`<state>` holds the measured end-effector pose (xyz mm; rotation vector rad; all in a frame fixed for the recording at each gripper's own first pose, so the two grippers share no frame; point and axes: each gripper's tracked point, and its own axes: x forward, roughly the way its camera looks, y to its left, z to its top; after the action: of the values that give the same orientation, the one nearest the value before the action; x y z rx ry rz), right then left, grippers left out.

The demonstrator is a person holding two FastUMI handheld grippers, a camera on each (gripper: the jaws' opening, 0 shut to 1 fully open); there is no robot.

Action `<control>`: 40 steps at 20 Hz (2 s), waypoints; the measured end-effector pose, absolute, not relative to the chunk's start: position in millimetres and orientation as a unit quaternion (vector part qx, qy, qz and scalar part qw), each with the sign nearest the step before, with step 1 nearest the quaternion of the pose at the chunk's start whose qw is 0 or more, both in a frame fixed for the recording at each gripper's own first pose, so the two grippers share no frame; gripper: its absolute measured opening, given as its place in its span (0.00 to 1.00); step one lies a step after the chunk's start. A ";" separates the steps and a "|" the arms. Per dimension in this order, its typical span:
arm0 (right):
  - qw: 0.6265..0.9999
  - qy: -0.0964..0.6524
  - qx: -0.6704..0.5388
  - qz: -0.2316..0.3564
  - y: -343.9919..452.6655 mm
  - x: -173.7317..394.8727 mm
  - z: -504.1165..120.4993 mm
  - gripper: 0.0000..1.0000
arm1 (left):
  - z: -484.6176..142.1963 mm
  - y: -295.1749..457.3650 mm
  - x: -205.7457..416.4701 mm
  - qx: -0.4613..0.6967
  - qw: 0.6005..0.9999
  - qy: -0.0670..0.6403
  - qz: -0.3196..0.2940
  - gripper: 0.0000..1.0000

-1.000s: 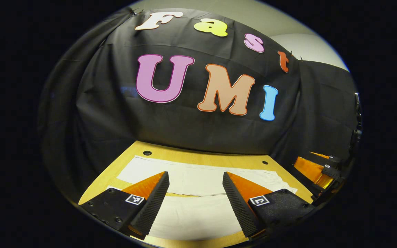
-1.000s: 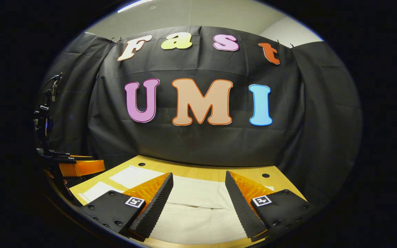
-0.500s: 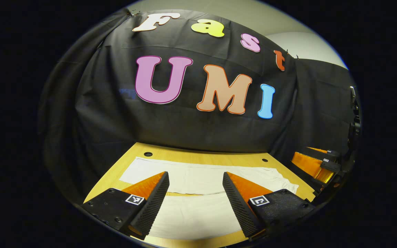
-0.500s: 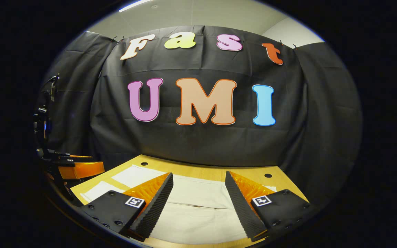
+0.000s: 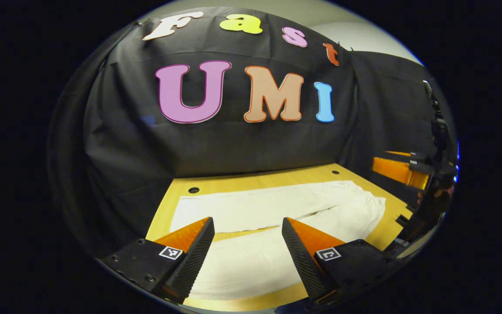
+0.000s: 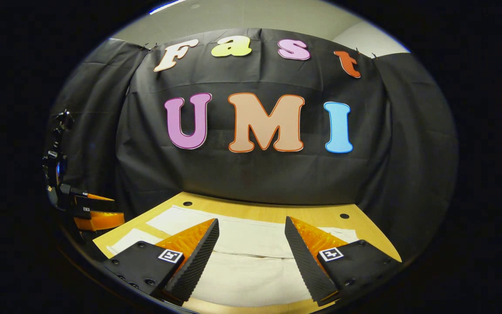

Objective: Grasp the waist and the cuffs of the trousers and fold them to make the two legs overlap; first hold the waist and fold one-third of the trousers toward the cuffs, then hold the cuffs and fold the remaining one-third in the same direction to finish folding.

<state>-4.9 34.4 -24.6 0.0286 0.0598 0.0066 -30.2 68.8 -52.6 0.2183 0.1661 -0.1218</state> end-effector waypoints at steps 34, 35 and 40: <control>0.990 0.108 0.042 -0.076 -13.6 -14.6 -83.0 0.97 | -285.9 219.7 -98.7 0.412 0.719 0.484 -0.280 0.90; 0.990 0.111 0.039 -0.076 -14.8 -14.1 -84.3 0.97 | -287.1 219.8 -96.5 0.412 0.716 0.490 -0.279 0.89; 0.990 0.128 0.028 -0.059 -14.0 -9.8 -94.2 0.98 | -292.1 220.9 -96.7 0.392 0.696 0.533 -0.280 0.83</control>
<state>-9.8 -14.0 -94.2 0.0569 0.2563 -0.1190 -96.7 220.9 -292.1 0.8745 1.1897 -0.6238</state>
